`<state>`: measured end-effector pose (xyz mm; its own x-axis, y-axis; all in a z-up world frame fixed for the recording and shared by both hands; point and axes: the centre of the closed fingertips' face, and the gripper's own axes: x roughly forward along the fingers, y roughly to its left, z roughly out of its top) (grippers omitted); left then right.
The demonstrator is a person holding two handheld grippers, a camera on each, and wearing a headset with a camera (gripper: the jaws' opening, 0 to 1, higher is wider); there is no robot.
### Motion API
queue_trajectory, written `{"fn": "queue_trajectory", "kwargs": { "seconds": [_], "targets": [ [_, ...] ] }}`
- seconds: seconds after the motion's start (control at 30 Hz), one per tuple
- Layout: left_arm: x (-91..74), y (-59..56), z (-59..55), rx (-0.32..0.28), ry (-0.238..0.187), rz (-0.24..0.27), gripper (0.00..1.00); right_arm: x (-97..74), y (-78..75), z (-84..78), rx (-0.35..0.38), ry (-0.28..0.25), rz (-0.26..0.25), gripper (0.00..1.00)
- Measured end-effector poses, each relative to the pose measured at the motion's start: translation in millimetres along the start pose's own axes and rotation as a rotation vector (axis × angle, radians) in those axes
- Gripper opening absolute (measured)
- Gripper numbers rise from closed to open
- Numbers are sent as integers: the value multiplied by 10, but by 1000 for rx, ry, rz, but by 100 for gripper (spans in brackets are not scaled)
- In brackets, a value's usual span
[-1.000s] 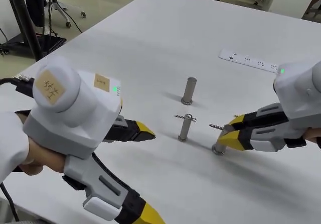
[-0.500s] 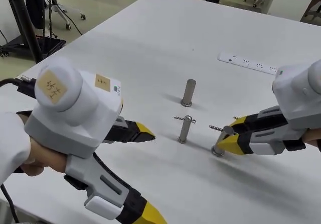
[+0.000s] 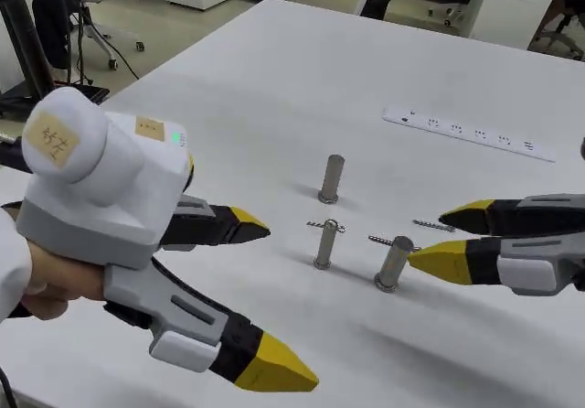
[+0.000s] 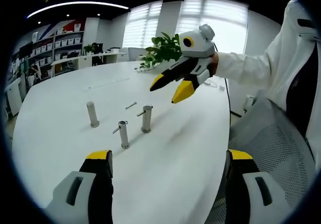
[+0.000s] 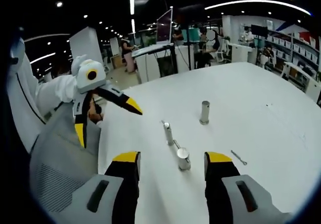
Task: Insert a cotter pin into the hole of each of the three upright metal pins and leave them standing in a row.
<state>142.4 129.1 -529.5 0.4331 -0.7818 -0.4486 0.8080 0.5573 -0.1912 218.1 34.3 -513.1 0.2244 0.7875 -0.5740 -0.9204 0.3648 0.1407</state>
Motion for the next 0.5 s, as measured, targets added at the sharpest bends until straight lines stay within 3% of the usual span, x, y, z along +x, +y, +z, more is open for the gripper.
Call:
{"fn": "queue_trajectory", "kwargs": {
  "seconds": [0.17, 0.27, 0.33, 0.4, 0.5],
  "targets": [
    [-60, 41, 77, -23, -37, 16, 92, -145, -21, -69, 16, -10, -63, 60],
    [-76, 42, 75, -34, -29, 16, 92, -197, 56, -82, 89, -35, -62, 68],
    [-79, 49, 63, -38, -28, 12, 92, -231, 130, -52, 113, -72, -47, 72],
    [-80, 81, 41, -50, -20, 18, 92, -264, 157, -71, 122, -70, -59, 76],
    [-91, 105, 43, -55, -25, 25, 92, -335, 106, -84, 132, -74, -117, 78]
  ]
}}
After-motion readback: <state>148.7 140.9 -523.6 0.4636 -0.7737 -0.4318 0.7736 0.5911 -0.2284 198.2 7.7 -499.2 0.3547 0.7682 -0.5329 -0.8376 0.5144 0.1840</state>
